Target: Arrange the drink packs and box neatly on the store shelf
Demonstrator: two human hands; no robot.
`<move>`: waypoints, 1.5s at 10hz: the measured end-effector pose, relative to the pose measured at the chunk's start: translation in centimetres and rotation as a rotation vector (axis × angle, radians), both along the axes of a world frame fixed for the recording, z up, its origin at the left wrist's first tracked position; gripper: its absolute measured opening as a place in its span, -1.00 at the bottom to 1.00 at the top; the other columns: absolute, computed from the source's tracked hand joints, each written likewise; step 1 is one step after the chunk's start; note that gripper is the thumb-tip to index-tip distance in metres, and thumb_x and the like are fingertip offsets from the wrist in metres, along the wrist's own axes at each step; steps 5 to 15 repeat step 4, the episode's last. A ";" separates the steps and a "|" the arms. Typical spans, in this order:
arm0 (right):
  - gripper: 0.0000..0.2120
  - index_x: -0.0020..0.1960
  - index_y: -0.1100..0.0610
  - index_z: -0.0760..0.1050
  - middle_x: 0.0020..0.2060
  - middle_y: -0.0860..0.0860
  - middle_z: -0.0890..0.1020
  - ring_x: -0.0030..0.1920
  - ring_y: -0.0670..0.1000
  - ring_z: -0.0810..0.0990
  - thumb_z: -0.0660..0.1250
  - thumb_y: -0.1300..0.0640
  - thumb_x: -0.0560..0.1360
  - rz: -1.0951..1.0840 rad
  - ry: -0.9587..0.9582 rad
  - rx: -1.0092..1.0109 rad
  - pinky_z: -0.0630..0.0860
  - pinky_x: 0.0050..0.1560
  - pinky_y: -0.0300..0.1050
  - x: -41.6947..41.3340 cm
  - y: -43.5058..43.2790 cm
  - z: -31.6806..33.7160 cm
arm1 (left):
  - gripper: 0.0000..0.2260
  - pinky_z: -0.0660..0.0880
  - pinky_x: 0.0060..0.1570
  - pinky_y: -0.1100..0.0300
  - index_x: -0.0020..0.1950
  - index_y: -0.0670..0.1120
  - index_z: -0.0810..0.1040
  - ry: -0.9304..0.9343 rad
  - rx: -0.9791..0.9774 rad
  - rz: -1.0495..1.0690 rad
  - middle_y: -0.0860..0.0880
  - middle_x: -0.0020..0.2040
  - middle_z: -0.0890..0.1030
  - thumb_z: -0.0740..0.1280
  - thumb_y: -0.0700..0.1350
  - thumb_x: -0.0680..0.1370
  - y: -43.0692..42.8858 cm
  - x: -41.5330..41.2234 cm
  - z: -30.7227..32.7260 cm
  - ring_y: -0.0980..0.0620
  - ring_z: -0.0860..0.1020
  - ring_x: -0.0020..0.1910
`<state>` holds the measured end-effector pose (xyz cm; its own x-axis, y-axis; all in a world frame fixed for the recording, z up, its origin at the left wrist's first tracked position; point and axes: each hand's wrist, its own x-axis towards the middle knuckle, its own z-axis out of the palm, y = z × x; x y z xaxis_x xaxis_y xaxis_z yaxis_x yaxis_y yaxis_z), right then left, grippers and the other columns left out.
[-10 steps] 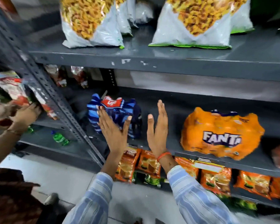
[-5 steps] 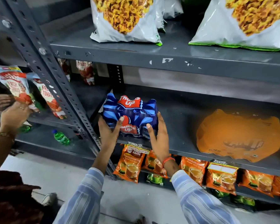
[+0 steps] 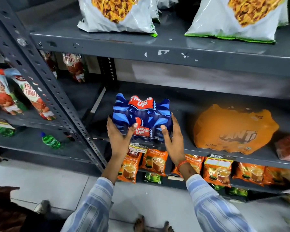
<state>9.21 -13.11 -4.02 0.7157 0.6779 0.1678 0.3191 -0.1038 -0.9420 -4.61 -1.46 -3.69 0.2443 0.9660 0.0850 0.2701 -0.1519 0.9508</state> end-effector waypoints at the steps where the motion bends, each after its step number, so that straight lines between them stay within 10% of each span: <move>1: -0.44 0.49 -0.04 0.10 0.47 0.02 0.30 0.43 -0.02 0.32 0.21 -0.05 0.56 0.000 -0.004 -0.008 0.42 0.34 -0.07 0.3 0.3 0.1 | -0.14 0.35 0.39 -0.15 0.53 -0.14 -0.02 0.040 0.033 -0.002 -0.19 0.51 0.19 0.45 0.01 0.42 0.1 0.1 0.1 -0.15 0.24 0.48; 4: -0.43 0.47 0.15 0.16 0.47 0.14 0.29 0.47 0.10 0.25 0.23 -0.03 0.55 0.093 -0.216 -0.208 0.21 0.41 -0.13 1.9 -1.5 2.1 | -0.12 -0.15 0.48 0.02 0.51 -0.25 -0.17 0.220 0.173 0.014 -0.23 0.57 -0.12 0.34 0.10 0.49 -4.7 1.4 2.3 -0.16 -0.13 0.56; 15: -0.43 0.47 0.15 0.16 0.47 0.14 0.29 0.47 0.10 0.25 0.23 -0.03 0.55 0.093 -0.216 -0.208 0.21 0.41 -0.13 1.9 -1.5 2.1 | -0.12 -0.15 0.48 0.02 0.51 -0.25 -0.17 0.220 0.173 0.014 -0.23 0.57 -0.12 0.34 0.10 0.49 -4.7 1.4 2.3 -0.16 -0.13 0.56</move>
